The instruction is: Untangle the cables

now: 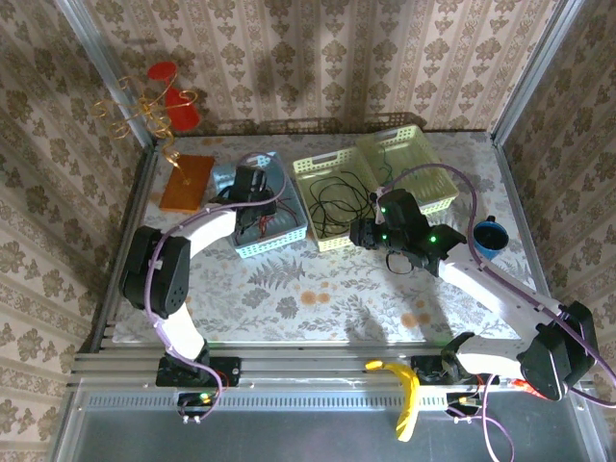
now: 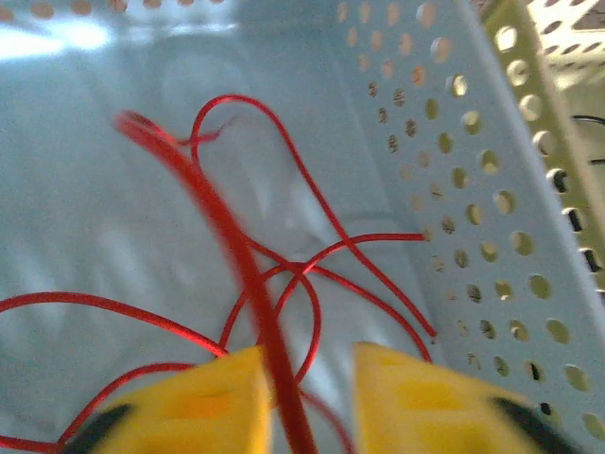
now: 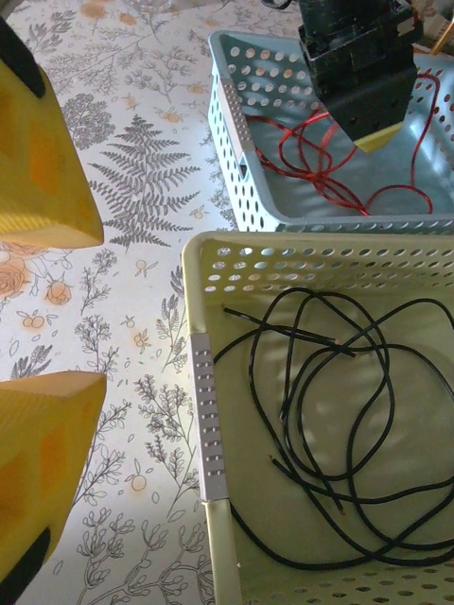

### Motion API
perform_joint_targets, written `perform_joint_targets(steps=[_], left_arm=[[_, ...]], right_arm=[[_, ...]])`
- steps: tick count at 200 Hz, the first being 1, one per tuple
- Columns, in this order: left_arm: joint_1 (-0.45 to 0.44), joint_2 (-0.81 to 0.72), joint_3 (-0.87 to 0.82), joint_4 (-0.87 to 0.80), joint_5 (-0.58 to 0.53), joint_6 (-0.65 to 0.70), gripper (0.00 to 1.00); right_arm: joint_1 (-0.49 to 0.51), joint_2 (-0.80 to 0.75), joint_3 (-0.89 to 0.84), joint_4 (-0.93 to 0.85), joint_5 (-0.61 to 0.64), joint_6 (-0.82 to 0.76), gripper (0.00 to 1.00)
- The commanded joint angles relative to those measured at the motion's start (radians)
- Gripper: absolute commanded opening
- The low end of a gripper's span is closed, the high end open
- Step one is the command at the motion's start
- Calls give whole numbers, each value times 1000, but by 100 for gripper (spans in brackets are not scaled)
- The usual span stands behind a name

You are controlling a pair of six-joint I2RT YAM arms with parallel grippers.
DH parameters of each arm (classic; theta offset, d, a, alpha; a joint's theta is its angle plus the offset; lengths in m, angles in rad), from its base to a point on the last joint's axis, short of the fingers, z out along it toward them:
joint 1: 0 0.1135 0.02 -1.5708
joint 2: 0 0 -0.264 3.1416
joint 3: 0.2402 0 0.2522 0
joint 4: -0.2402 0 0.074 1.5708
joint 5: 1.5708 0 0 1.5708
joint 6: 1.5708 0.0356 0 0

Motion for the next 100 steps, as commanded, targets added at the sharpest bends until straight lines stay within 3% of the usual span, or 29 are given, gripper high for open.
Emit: perform_joint_targets(steps=[1, 19, 45, 79, 100], left_arm=[[-16, -29, 11, 52, 69, -8, 68], [-35, -81, -5, 134, 37, 69, 84], [-73, -159, -55, 215, -59, 129, 93], [-116, -312, -221, 302, -329, 160, 100], [-135, -425, -340, 321, -518, 189, 100]], right_arm=[[5, -8, 7, -30, 56, -10, 44], [-6, -27, -4, -42, 116, -17, 46], [-81, -56, -28, -69, 161, -10, 47], [-215, -118, -96, -91, 285, -31, 52], [-289, -170, -166, -66, 450, -54, 57]])
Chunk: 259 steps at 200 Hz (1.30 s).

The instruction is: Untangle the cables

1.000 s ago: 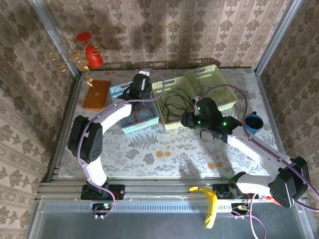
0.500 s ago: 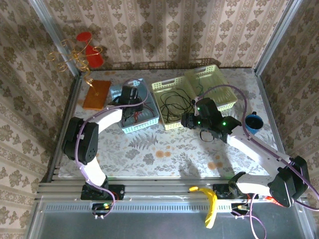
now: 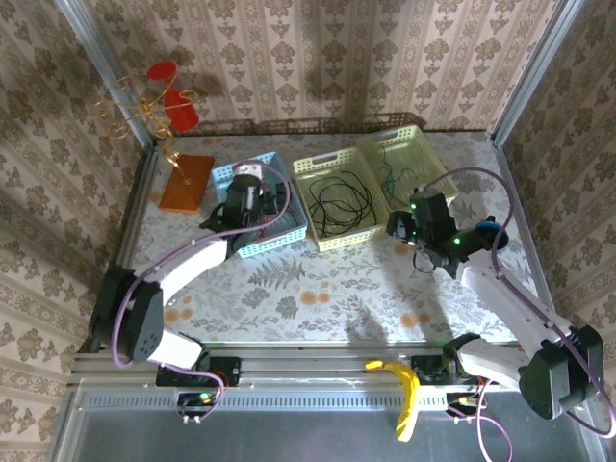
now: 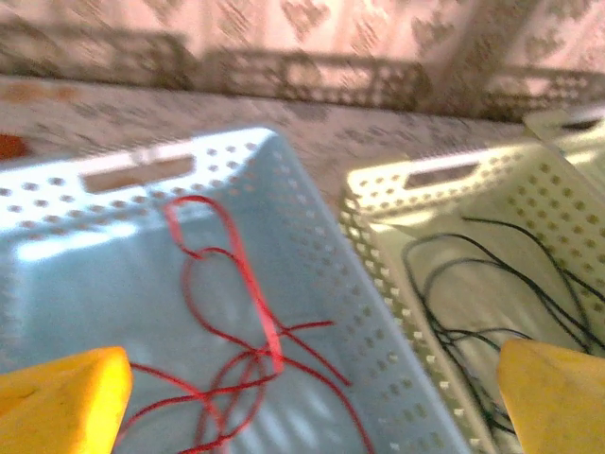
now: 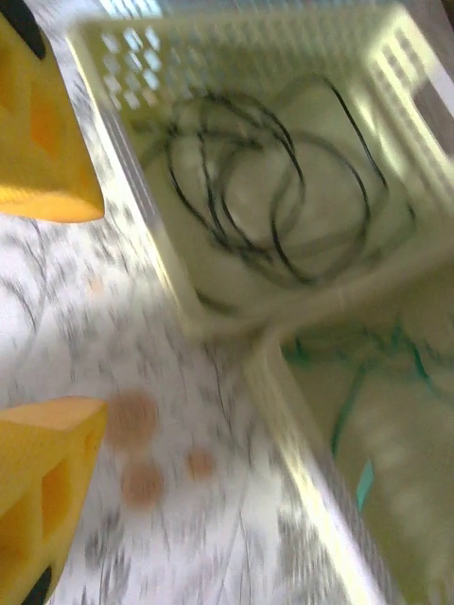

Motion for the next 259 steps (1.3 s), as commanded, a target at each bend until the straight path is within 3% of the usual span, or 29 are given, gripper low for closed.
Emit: perform_joint_targets(steps=[1, 37, 48, 52, 73, 88, 98, 105, 121, 130, 145, 157, 179, 185, 195, 205, 251, 259], left_arm=[[-12, -100, -118, 54, -280, 65, 100], [-22, -300, -251, -68, -543, 138, 100], [-12, -356, -284, -108, -613, 155, 100], [-5, -373, -296, -119, -628, 164, 100], [53, -442, -349, -206, -695, 148, 100], [128, -460, -398, -200, -686, 149, 100], [188, -467, -391, -243, -613, 122, 100], [226, -463, -397, -214, -542, 151, 100], [262, -424, -431, -95, -483, 220, 100], [267, -395, -447, -45, -474, 250, 100], [271, -347, -469, -1, -458, 250, 100], [274, -313, -524, 116, -429, 258, 100], [289, -277, -536, 217, -338, 296, 100], [298, -260, -538, 261, -301, 318, 100], [321, -220, -530, 315, -253, 347, 100], [350, -176, -507, 333, -231, 355, 100], [417, 23, -444, 554, -174, 398, 100], [426, 98, -478, 719, -95, 442, 100]], right_arm=[[-62, -60, -66, -20, 228, -34, 58], [-95, -120, -252, 249, 508, -143, 66], [-95, -118, -324, 400, 553, -185, 84], [-95, -110, -351, 464, 566, -198, 99], [-99, 4, -434, 729, 606, -279, 100], [-106, 143, -410, 807, 642, -307, 100], [-106, 220, -337, 756, 669, -304, 100], [-108, 267, -331, 849, 695, -357, 100], [-126, 352, -354, 1092, 606, -459, 100], [-172, 401, -375, 1195, 439, -471, 100], [-206, 414, -325, 1089, 231, -499, 100], [-227, 404, -329, 1082, 158, -492, 100], [-315, 416, -431, 1259, -101, -485, 100], [-313, 454, -453, 1362, -100, -493, 100], [-313, 418, -431, 1251, -97, -489, 100], [-312, 437, -446, 1319, -98, -493, 100], [-307, 425, -442, 1287, -90, -494, 100], [-306, 428, -444, 1294, -90, -494, 100]])
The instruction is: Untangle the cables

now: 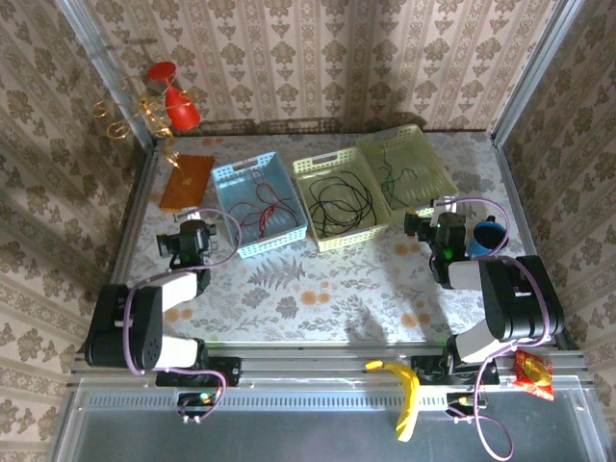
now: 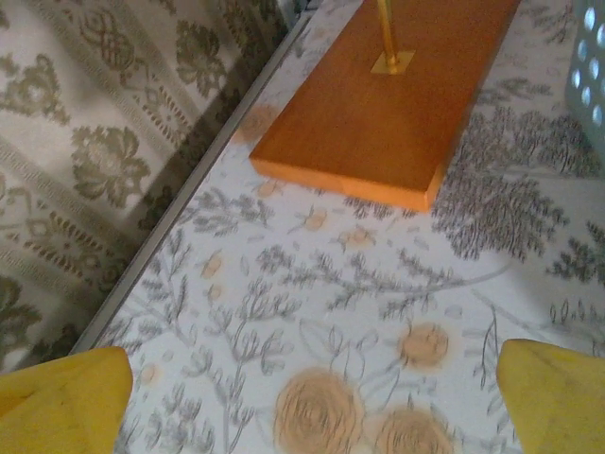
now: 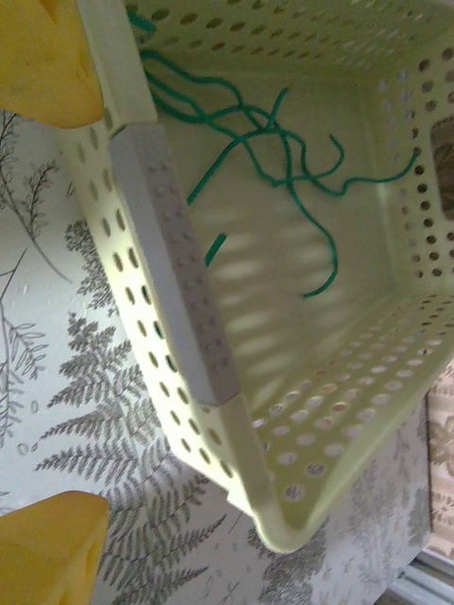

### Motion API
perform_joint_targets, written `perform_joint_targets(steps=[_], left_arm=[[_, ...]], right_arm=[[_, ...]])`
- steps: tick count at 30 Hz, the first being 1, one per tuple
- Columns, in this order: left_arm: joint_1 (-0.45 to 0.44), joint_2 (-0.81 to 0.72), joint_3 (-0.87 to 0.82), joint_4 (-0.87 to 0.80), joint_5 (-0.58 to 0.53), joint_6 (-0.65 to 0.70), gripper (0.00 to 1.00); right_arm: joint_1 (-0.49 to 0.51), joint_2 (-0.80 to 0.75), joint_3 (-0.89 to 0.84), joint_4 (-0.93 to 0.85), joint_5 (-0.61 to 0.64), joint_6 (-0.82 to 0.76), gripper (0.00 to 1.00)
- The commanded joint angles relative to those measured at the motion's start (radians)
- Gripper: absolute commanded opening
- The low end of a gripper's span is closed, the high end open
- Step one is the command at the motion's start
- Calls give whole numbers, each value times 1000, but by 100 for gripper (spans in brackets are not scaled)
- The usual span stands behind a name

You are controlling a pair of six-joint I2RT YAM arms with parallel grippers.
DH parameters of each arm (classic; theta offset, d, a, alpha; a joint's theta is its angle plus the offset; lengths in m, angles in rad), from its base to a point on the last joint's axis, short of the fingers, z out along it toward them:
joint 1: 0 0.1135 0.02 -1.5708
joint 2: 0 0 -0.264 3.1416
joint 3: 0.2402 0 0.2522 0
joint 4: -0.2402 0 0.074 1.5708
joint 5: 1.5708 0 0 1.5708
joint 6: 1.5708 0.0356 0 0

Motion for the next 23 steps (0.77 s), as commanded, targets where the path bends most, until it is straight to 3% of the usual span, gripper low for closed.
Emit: perform_joint_targets(steps=[1, 3, 5, 6, 7, 8, 23], left_arm=[[18, 126, -6, 337, 146, 95, 100], [39, 101, 14, 231, 231, 55, 100], [66, 122, -31, 329, 301, 52, 100], [66, 175, -67, 486, 328, 90, 100], [65, 186, -72, 490, 311, 85, 100], [76, 143, -51, 370, 327, 46, 100], [87, 168, -36, 397, 320, 54, 100]], right_arm=[[4, 5, -6, 46, -30, -15, 100], [6, 4, -5, 45, -28, -16, 100], [6, 4, -6, 45, -29, -17, 100], [6, 3, -5, 43, -28, -17, 100], [6, 4, -6, 44, -28, -17, 100], [6, 3, -6, 43, -27, -18, 100], [-7, 4, -4, 42, -53, -13, 100]])
